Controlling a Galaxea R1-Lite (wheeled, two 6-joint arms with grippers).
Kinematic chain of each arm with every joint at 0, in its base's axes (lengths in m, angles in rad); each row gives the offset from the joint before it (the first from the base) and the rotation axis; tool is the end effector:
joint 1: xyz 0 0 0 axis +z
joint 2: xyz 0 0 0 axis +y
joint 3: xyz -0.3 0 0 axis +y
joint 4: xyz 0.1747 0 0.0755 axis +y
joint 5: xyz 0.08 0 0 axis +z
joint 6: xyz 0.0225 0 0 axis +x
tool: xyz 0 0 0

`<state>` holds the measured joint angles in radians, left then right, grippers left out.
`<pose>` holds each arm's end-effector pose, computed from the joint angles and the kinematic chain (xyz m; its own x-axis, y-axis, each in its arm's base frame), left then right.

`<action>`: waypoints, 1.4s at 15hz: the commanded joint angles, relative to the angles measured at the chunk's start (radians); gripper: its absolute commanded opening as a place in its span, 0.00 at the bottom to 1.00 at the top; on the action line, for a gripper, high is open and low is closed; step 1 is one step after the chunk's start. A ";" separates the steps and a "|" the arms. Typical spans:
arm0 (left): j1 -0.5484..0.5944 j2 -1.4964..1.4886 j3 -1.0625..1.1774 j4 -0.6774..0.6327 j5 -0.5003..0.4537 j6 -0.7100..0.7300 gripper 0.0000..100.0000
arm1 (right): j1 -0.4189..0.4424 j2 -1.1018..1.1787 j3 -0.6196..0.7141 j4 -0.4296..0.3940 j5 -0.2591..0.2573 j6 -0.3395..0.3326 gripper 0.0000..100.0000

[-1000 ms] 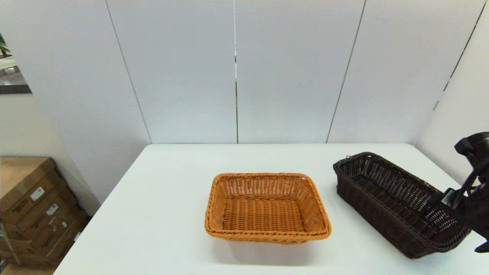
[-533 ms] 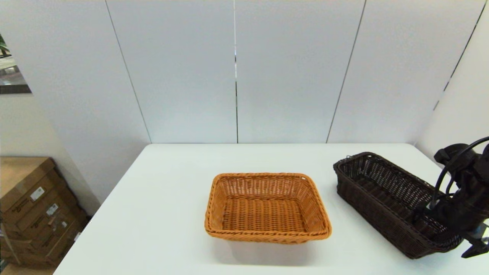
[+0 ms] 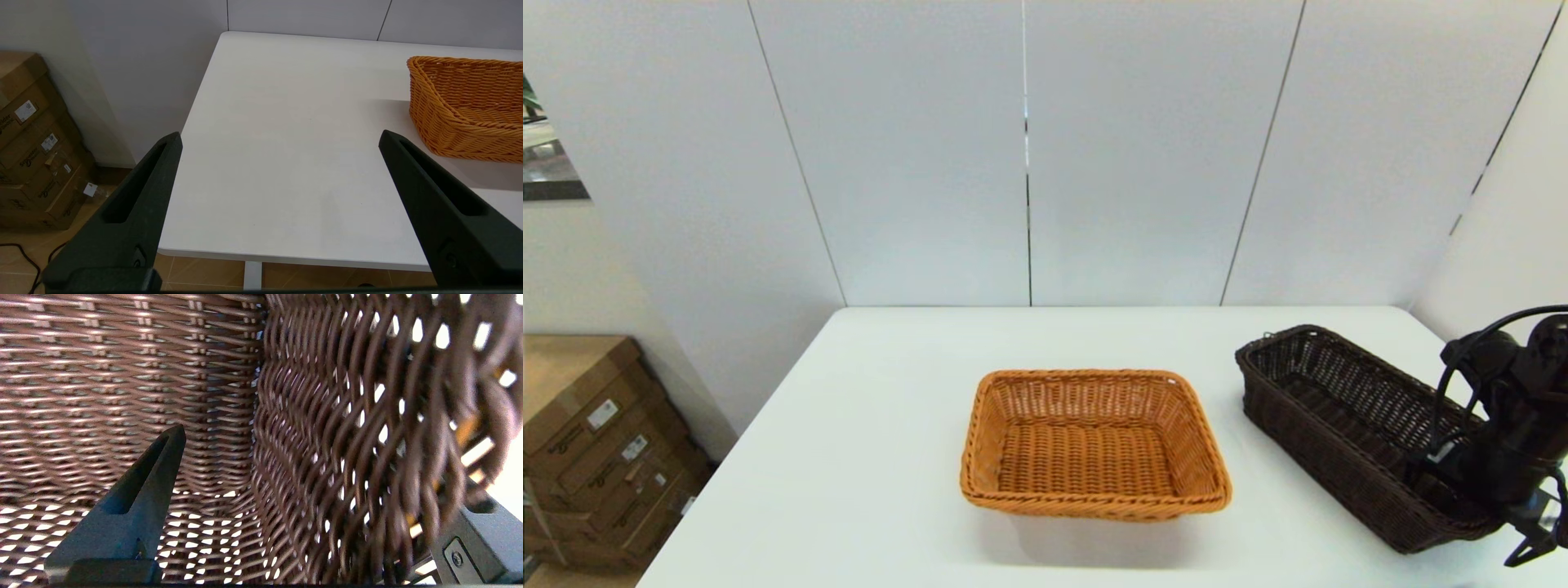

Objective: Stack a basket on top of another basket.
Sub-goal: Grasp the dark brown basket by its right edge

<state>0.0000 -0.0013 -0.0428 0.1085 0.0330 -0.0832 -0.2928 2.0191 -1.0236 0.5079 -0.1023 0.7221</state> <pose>-0.0265 0.0007 0.0761 0.9974 0.0330 -0.0643 -0.0382 0.9960 -0.0808 0.2821 -0.0874 0.0627 0.0347 -0.1171 -0.9925 0.8518 0.5229 -0.0319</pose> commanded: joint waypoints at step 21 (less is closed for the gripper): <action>0.000 0.000 0.000 0.000 0.001 -0.001 1.00 | -0.003 -0.100 -0.012 0.012 0.049 0.007 0.00</action>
<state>0.0004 -0.0013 -0.0428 0.1085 0.0336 -0.0828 -0.2966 1.9662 -1.0372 0.5166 -0.0730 0.7230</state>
